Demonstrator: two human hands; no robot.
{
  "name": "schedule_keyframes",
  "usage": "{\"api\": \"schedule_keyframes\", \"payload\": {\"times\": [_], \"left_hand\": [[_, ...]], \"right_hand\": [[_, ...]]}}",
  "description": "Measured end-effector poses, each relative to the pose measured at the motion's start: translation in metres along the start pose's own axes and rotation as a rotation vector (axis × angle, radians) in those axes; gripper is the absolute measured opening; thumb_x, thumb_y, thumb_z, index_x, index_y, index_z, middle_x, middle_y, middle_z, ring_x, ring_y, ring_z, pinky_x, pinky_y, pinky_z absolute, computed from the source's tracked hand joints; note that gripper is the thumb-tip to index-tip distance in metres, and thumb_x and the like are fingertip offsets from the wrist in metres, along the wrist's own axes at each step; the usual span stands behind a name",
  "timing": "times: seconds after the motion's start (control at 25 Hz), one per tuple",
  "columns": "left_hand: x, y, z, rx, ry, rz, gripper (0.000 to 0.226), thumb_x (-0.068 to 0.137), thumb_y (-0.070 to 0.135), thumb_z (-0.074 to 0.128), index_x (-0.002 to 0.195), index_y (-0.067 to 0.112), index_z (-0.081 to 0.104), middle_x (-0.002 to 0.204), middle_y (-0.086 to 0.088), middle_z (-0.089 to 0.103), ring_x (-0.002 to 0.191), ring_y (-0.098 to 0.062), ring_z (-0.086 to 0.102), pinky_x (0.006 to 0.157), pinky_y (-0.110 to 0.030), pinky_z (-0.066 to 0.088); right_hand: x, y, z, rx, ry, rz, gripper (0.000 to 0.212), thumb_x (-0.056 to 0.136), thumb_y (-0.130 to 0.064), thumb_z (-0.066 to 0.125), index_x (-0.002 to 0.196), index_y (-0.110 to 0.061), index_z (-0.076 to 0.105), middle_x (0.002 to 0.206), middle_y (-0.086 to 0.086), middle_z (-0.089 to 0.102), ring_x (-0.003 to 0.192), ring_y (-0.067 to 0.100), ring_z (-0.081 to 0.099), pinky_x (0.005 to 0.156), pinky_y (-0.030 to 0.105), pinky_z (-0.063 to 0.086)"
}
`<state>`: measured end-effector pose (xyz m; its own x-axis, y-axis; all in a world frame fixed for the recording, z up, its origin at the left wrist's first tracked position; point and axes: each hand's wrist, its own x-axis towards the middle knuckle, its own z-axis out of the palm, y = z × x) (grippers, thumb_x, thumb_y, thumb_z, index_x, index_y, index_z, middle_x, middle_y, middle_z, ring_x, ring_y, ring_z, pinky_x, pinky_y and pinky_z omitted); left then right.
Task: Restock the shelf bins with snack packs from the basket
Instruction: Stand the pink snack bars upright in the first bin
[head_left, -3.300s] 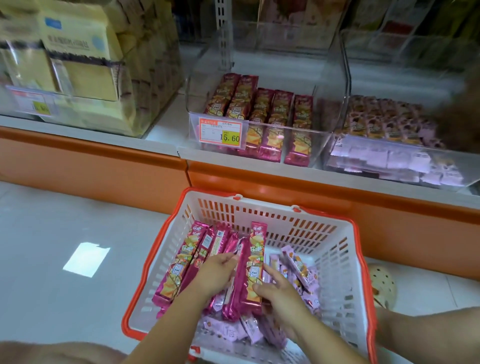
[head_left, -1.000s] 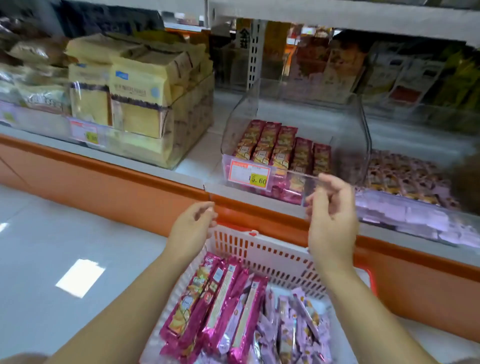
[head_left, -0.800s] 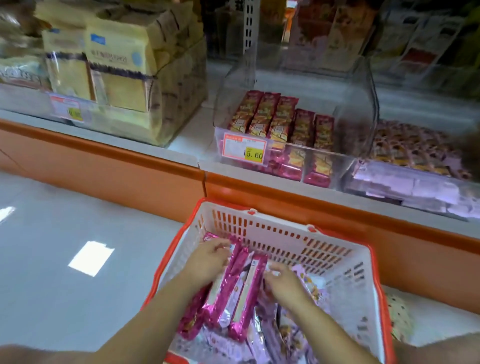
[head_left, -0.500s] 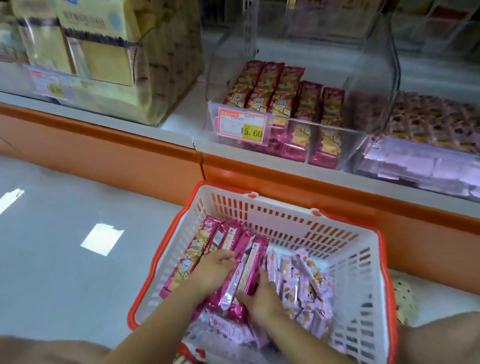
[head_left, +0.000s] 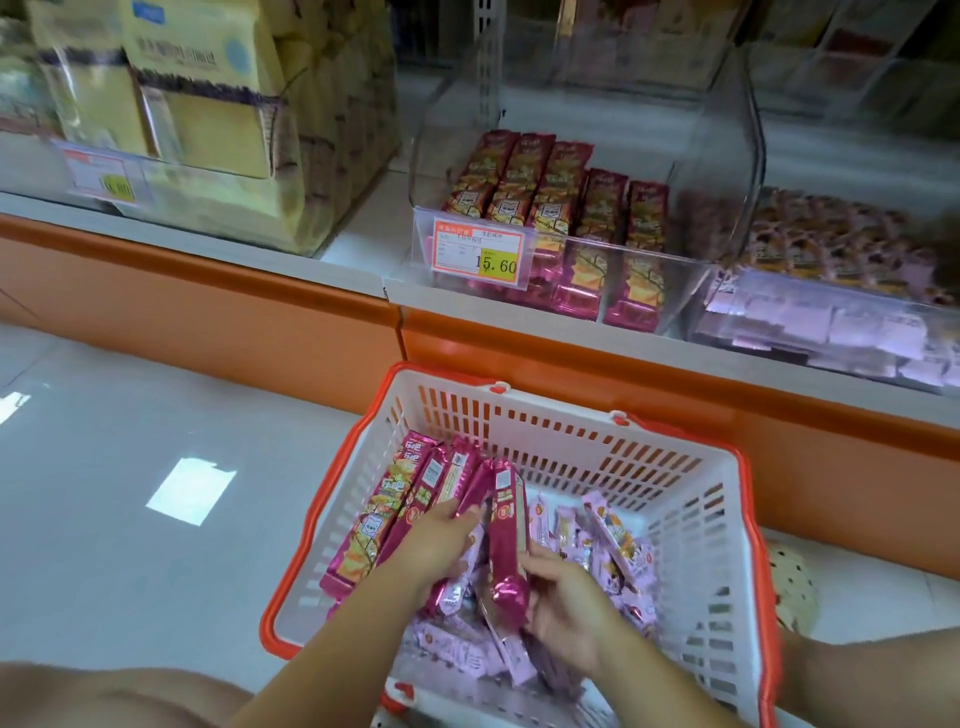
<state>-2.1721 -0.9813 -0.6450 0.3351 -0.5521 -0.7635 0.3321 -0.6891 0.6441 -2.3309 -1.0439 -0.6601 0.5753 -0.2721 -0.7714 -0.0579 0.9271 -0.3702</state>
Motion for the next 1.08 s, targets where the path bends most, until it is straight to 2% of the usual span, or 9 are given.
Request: {"api": "schedule_keyframes", "payload": {"times": [0.12,0.24,0.4,0.56,0.68,0.8,0.88,0.96,1.08], "left_hand": [[0.002,0.006,0.01,-0.349,-0.174,-0.03,0.032,0.095,0.027,0.055,0.12,0.007,0.056,0.097,-0.013,0.074,0.1,-0.026,0.067,0.095,-0.043,0.051],[-0.002,0.02,0.017,-0.509,-0.312,0.021,0.026,0.092,0.014,0.058,0.117,0.008,0.061,0.111,-0.014,0.07,0.1,-0.027,0.066,0.097,-0.046,0.05],[-0.009,0.032,0.022,-0.449,-0.271,0.123,0.033,0.088,0.005,0.062,0.12,0.005,0.061,0.112,-0.016,0.07,0.103,-0.028,0.066,0.093,-0.045,0.053],[-0.017,0.037,0.02,-0.456,-0.259,0.158,0.03,0.089,0.01,0.062,0.12,0.008,0.062,0.111,-0.013,0.071,0.11,-0.028,0.064,0.09,-0.042,0.055],[-0.021,0.038,0.018,-0.46,-0.271,0.17,0.028,0.092,0.01,0.059,0.12,0.01,0.061,0.112,-0.012,0.071,0.109,-0.025,0.066,0.084,-0.037,0.057],[-0.023,0.04,0.017,-0.451,-0.267,0.189,0.032,0.092,0.01,0.058,0.125,0.01,0.059,0.113,-0.012,0.07,0.108,-0.026,0.066,0.085,-0.039,0.057],[-0.024,0.041,0.016,-0.43,-0.245,0.208,0.033,0.092,0.01,0.058,0.125,0.011,0.058,0.112,-0.011,0.071,0.107,-0.025,0.066,0.088,-0.041,0.056],[-0.027,0.043,0.016,-0.409,-0.233,0.233,0.032,0.092,0.01,0.058,0.124,0.013,0.06,0.11,-0.009,0.072,0.105,-0.024,0.067,0.09,-0.042,0.055],[-0.038,0.052,0.015,-0.403,-0.251,0.281,0.029,0.091,0.008,0.058,0.119,0.015,0.062,0.107,-0.009,0.073,0.102,-0.024,0.069,0.09,-0.043,0.055]], "right_hand": [[-0.037,-0.008,0.007,0.167,-0.144,0.022,0.036,0.082,0.003,0.052,0.116,0.009,0.061,0.092,0.026,0.063,0.072,0.032,0.063,0.072,0.043,0.053],[-0.059,-0.011,0.011,0.167,-0.136,-0.005,0.032,0.084,-0.003,0.05,0.106,0.017,0.061,0.088,0.032,0.063,0.069,0.037,0.066,0.064,0.043,0.057],[-0.07,-0.019,0.014,0.082,-0.046,-0.095,0.033,0.087,-0.018,0.059,0.108,0.006,0.068,0.098,0.029,0.065,0.075,0.035,0.065,0.067,0.041,0.057],[-0.077,-0.022,0.015,0.046,0.034,-0.197,0.025,0.075,-0.007,0.063,0.097,-0.01,0.075,0.106,0.024,0.07,0.075,0.033,0.069,0.065,0.042,0.058],[-0.079,-0.021,0.012,0.071,0.038,-0.173,0.032,0.077,-0.006,0.063,0.109,-0.007,0.066,0.111,0.03,0.066,0.079,0.037,0.066,0.064,0.042,0.058],[-0.079,-0.02,0.013,0.045,0.017,-0.166,0.028,0.081,-0.007,0.061,0.108,-0.005,0.068,0.111,0.033,0.064,0.08,0.038,0.065,0.066,0.042,0.058],[-0.075,-0.019,0.009,0.029,0.005,-0.169,0.036,0.085,-0.008,0.06,0.121,-0.004,0.06,0.114,0.033,0.062,0.083,0.038,0.066,0.071,0.044,0.058],[-0.072,-0.019,0.007,-0.011,0.002,-0.183,0.044,0.085,-0.012,0.061,0.128,-0.007,0.054,0.118,0.028,0.063,0.091,0.036,0.065,0.078,0.045,0.055],[-0.073,-0.026,0.013,-0.231,0.065,-0.261,0.042,0.079,-0.018,0.067,0.12,-0.01,0.065,0.113,0.013,0.069,0.091,0.025,0.067,0.075,0.036,0.052]]}}
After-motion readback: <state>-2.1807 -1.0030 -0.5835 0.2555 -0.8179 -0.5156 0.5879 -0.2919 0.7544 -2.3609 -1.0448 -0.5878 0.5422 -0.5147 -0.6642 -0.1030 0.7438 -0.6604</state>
